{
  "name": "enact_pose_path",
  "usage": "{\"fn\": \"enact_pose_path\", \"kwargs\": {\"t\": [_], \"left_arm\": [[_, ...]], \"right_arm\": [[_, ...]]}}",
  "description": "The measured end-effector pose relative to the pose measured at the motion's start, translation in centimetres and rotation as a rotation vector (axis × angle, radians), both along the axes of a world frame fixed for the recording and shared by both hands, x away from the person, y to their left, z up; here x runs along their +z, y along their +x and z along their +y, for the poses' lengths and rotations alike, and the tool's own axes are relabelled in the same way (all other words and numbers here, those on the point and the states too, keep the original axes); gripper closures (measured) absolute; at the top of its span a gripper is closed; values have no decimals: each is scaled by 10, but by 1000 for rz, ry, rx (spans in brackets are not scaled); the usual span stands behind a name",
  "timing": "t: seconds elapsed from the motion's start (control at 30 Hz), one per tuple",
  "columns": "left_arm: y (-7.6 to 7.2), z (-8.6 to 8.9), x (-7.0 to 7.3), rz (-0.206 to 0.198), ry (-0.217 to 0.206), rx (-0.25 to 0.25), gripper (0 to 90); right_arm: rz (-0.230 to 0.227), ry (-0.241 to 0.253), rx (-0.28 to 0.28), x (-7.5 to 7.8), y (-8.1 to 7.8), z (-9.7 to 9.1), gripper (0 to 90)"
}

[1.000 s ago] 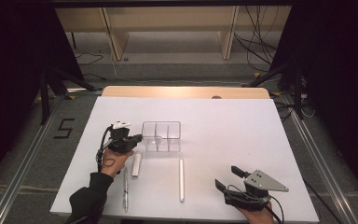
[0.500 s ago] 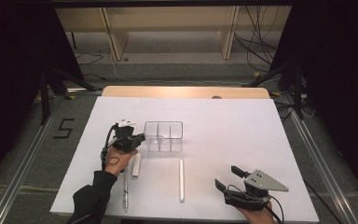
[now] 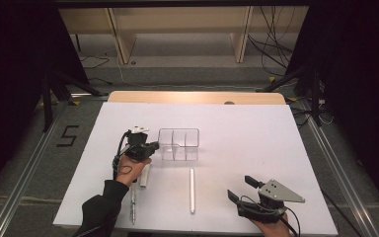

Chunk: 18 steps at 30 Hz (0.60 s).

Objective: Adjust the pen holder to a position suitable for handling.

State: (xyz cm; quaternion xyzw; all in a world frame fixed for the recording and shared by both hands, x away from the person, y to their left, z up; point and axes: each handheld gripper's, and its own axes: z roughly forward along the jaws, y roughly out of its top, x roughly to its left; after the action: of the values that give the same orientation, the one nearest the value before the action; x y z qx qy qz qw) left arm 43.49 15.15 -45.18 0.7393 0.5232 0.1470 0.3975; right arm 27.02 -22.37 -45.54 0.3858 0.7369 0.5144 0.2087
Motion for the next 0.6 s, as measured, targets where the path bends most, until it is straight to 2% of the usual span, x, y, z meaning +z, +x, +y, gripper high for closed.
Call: {"fn": "enact_pose_path", "kwargs": {"t": [0.27, 0.6], "left_arm": [[-1, -16, 1, 1, 10, -40, 891], [1, -32, 1, 3, 9, -65, 891]], "right_arm": [[1, 0, -2, 1, 0, -1, 247], [0, -1, -2, 0, 0, 0, 247]]}}
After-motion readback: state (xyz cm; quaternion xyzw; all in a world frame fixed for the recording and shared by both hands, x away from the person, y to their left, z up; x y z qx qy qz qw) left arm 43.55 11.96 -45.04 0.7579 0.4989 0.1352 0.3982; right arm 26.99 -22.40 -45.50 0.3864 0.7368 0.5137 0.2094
